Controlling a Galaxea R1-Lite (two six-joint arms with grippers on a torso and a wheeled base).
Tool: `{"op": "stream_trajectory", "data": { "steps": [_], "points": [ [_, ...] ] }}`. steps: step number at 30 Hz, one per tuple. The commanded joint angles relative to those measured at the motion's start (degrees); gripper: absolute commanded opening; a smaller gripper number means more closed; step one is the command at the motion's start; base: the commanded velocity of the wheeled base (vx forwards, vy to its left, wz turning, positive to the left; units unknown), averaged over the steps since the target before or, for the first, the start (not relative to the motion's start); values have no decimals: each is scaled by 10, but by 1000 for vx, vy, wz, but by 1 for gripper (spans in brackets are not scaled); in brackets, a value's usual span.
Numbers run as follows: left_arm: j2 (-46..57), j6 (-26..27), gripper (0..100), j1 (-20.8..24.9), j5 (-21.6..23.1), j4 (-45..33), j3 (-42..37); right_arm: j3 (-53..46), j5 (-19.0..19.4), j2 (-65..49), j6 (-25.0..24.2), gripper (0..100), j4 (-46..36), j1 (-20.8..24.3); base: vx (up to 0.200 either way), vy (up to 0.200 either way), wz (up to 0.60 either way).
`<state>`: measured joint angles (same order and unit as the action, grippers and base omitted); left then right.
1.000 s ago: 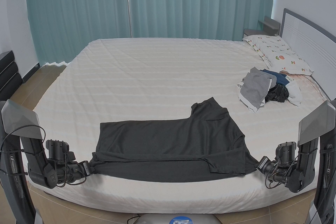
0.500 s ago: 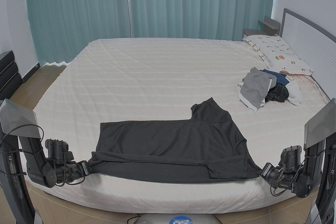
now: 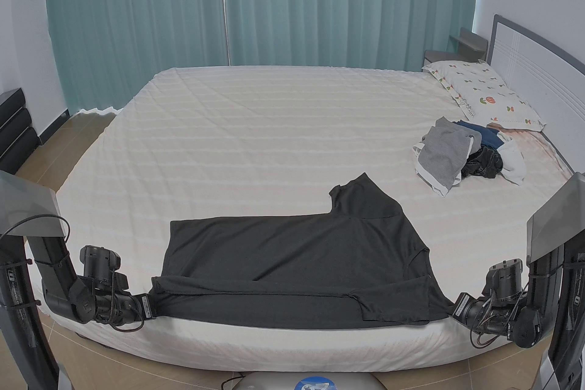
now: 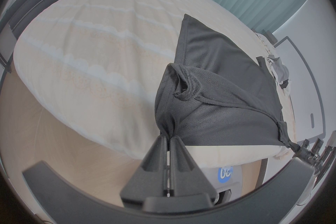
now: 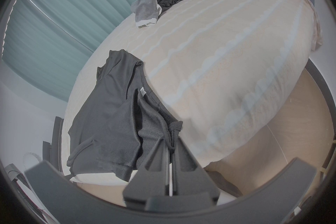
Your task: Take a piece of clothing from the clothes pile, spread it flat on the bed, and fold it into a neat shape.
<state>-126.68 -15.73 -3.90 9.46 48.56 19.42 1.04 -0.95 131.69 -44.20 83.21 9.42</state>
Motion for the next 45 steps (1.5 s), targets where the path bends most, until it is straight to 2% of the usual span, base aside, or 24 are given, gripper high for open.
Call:
{"op": "stream_trajectory", "data": {
  "steps": [1,5,6,12,19,21,24,26,34,41,42,45],
  "points": [
    [3,3,0,0,-8,-9,4,-10,-1,14,6,0,-2,2,0,0,0],
    [1,4,0,1,-8,-13,7,-10,-2,19,10,0,-1,5,0,0,0],
    [1,4,100,1,-8,-13,6,-10,-1,20,15,100,2,4,0,0,0],
    [8,4,100,0,-7,-9,3,-10,-1,14,17,100,9,4,0,0,0],
    [55,-5,100,-16,6,-9,13,-10,-6,-37,18,100,19,-24,0,0,0],
    [65,-24,100,-19,16,-9,22,-10,-6,-48,18,100,19,-32,0,0,0],
    [67,-106,100,-14,24,-10,49,-9,-5,-57,18,100,26,-43,0,0,0],
    [63,-129,100,-13,24,-12,61,-10,-5,-57,18,100,36,-51,0,0,0],
    [34,-172,100,20,24,-13,80,-7,3,-28,16,100,62,-61,0,0,0],
    [11,-172,100,38,17,-13,91,-7,3,-28,15,100,62,-61,0,0,0],
    [9,-172,0,38,16,-12,92,-7,3,-28,15,100,62,-61,0,0,0],
    [5,-172,0,38,14,-12,100,-6,3,-27,15,100,62,-61,0,0,0]
  ]
}}
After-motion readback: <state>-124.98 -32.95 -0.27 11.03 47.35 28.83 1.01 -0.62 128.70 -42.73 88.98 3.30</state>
